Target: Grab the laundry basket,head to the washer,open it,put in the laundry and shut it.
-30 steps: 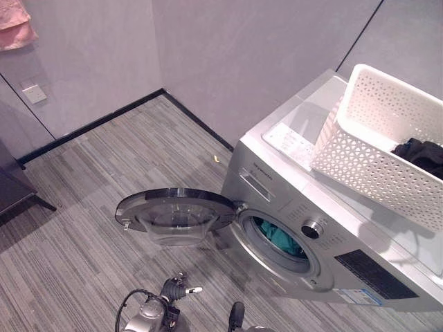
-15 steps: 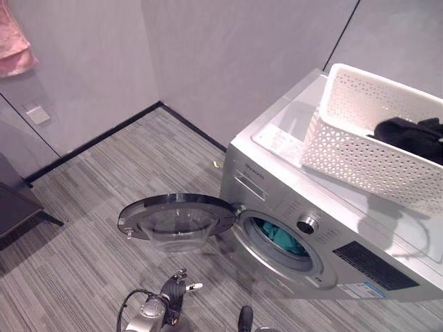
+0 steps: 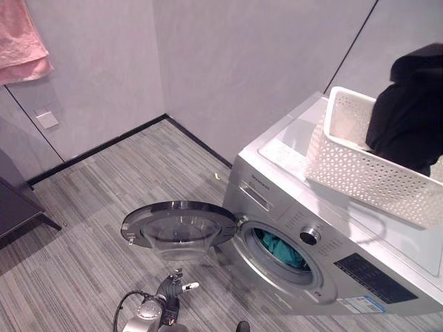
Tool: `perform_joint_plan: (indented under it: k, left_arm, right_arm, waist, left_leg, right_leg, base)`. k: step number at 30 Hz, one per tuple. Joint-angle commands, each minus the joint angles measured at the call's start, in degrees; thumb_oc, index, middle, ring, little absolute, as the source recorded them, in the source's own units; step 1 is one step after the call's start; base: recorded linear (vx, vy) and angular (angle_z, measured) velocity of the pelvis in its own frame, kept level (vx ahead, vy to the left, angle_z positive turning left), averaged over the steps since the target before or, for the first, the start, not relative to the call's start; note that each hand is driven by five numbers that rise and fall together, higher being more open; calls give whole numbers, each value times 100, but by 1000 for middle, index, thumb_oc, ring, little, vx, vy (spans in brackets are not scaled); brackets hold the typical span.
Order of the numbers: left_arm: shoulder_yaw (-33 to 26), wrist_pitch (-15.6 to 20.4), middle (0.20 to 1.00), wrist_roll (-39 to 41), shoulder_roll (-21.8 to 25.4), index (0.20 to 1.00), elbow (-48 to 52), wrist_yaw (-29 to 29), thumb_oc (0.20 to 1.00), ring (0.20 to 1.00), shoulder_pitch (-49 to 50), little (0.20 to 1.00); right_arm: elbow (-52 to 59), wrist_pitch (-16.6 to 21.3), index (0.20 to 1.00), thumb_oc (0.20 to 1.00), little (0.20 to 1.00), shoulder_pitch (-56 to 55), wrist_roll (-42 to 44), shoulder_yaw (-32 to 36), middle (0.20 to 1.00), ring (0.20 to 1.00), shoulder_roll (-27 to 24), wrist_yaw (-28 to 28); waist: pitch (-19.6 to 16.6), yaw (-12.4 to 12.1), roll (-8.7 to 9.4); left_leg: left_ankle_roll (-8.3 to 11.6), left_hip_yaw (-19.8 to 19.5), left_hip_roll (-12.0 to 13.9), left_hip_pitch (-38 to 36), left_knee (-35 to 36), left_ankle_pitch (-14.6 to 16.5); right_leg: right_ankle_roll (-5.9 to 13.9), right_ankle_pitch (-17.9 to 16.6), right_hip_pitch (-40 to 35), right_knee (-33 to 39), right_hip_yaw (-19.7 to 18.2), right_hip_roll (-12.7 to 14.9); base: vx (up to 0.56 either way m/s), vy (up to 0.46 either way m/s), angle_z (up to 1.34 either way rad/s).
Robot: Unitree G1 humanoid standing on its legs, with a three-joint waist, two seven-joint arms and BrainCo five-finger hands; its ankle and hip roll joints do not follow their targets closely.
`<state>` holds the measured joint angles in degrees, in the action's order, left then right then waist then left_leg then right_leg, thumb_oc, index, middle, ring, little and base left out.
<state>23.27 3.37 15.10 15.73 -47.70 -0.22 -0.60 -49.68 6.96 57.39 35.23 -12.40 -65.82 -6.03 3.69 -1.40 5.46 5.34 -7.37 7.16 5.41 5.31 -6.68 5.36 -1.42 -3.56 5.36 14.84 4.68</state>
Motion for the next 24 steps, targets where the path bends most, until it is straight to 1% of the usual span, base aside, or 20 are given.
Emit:
perform_joint_plan:
  k: [1, 4, 5, 6, 7, 8, 9, 10, 11, 12, 16, 17, 18, 22, 23, 24]
  left_arm:
    - [96, 248, 1000, -180, 242, 1000, 188, 112, 1000, 1000, -286, 1000]
    - [117, 314, 1000, -422, 502, 1000, 765, 183, 1000, 1000, -337, 1000]
    - [115, 310, 1000, -422, 503, 1000, 770, 183, 1000, 1000, -334, 1000]
    - [133, 431, 1000, -834, 967, 1000, 1626, 288, 1000, 1000, -559, 1000]
    - [117, 409, 1000, -836, 974, 1000, 1663, 284, 1000, 1000, -546, 1000]
    - [77, 425, 1000, -926, 1119, 1000, 2004, 344, 1000, 1000, -662, 1000]
    - [65, 471, 1000, -1051, 1371, 1000, 2545, 424, 1000, 1000, -998, 1000]
    - [48, 453, 1000, -1050, 1367, 1000, 2567, 423, 1000, 1000, -1000, 1000]
    - [37, 460, 1000, -1118, 1428, 1000, 2690, 463, 1000, 1000, -1196, 1000]
    - [128, 438, 1000, -1225, 1527, 1000, 2747, 520, 1000, 1000, -1588, 1000]
    - [337, 310, 1000, -1031, 1400, 1000, 2791, 714, 1000, 1000, -2832, 1000]
    - [399, 283, 1000, -966, 1364, 1000, 2817, 752, 1000, 1000, -3114, 1000]
    - [458, 258, 1000, -880, 1282, 1000, 2797, 785, 1000, 1000, -3399, 1000]
    - [860, 125, 1000, -334, 892, 1000, 2557, 818, 1000, 1000, -4286, 1000]
    - [1141, 44, 1000, -242, 552, 1000, 2260, 862, 1000, 1000, -4774, 1000]
    - [1152, 60, 1000, -237, 522, 1000, 2212, 871, 1000, 1000, -4814, 1000]
  right_arm:
    - [189, 519, 200, 200, 200, 539, 99, 160, 200, 200, -407, -466]
    - [315, 578, 200, 200, 200, 634, -29, 194, 200, 200, -531, -637]
    - [313, 578, 200, 200, 200, 637, -29, 191, 200, 200, -529, -638]
    - [267, 569, 200, 200, 200, 924, -143, 28, 200, 200, -683, -769]
    - [250, 568, 200, 200, 200, 971, -142, -10, 200, 200, -680, -771]
    - [237, 575, 200, 200, 200, 1125, -140, -100, 200, 200, -695, -836]
    - [134, 540, 200, 200, 200, 1536, -150, -376, 200, 200, -663, -921]
    - [105, 539, 200, 200, 200, 1623, -146, -446, 200, 200, -661, -924]
    - [-14, 510, 200, 200, 200, 1950, -125, -687, 200, 200, -642, -931]
    - [-156, 445, 200, 200, 200, 2205, -120, -848, 200, 200, -550, -967]
    - [-825, 202, 200, 200, 200, 3669, -33, -1933, 200, 200, -140, -992]
    - [-934, 144, 200, 200, 200, 3877, -32, -2077, 200, 200, -9, -1018]
    - [-1108, 104, 200, 200, 200, 4215, 6, -2345, 200, 200, 124, -1000]
    - [-1575, -51, 200, 200, 200, 4887, 123, -2821, 200, 200, 641, -1012]
    - [-1698, -97, 200, 200, 200, 5040, 183, -2922, 200, 200, 934, -1009]
    - [-1709, -96, 200, 200, 200, 5069, 186, -2946, 200, 200, 928, -1009]
  waist:
    - [-160, -203, 310]
    - [-193, -223, 312]
    - [-192, -222, 312]
    - [-238, -250, 329]
    - [-230, -246, 325]
    - [-240, -241, 320]
    - [-280, -244, 336]
    - [-268, -238, 326]
    - [-285, -223, 313]
    - [-336, -204, 321]
    - [-440, -124, 304]
    - [-487, -106, 313]
    - [-477, -93, 268]
    - [-540, -49, 209]
    - [-574, -3, 191]
    - [-563, -10, 184]
  left_leg:
    - [-230, 170, -39, -995, -74, 1269]
    - [-246, 146, -68, -1013, -96, 1299]
    - [-246, 146, -69, -1014, -97, 1299]
    - [-247, 139, -75, -1035, -118, 1318]
    - [-247, 142, -75, -1037, -120, 1320]
    - [-248, 142, -76, -1045, -121, 1323]
    - [-246, 154, -76, -1068, -119, 1327]
    - [-247, 155, -79, -1065, -118, 1325]
    - [-245, 163, -80, -1076, -111, 1322]
    - [-231, 179, -47, -1134, -103, 1363]
    - [-220, 160, -81, -1121, -92, 1293]
    - [-216, 159, -79, -1129, -91, 1288]
    - [-215, 151, -84, -1129, -89, 1280]
    - [-202, 123, -86, -1150, -72, 1255]
    - [-191, 112, -85, -1148, -74, 1236]
    - [-191, 108, -85, -1143, -74, 1235]
  right_leg:
    - [91, 239, 281, -330, -46, 175]
    - [102, 239, 251, -333, -29, 201]
    - [102, 239, 250, -333, -29, 201]
    - [111, 246, 223, -340, -18, 216]
    - [111, 246, 222, -341, -20, 217]
    - [114, 246, 220, -343, -31, 217]
    - [119, 250, 205, -349, -55, 210]
    - [120, 250, 208, -348, -57, 213]
    - [123, 250, 204, -346, -62, 214]
    - [126, 281, 171, -352, -82, 185]
    - [130, 240, 163, -340, -78, 218]
    - [131, 237, 155, -340, -76, 214]
    - [130, 235, 152, -339, -77, 214]
    - [119, 230, 123, -339, -70, 209]
    - [116, 228, 110, -335, -79, 211]
    - [116, 229, 111, -333, -74, 211]
  base:
    - [17, 34, 3]
    - [0, 0, 0]
    - [0, 0, 0]
    - [0, 0, 0]
    - [0, 0, 0]
    - [0, 0, 0]
    - [0, 0, 0]
    - [0, 0, 0]
    - [0, 0, 0]
    - [0, 0, 0]
    - [-6, 2, 8]
    - [0, -1, 7]
    - [-5, -1, 4]
    - [-5, -1, 1]
    - [-19, -9, 5]
    - [0, 0, 0]
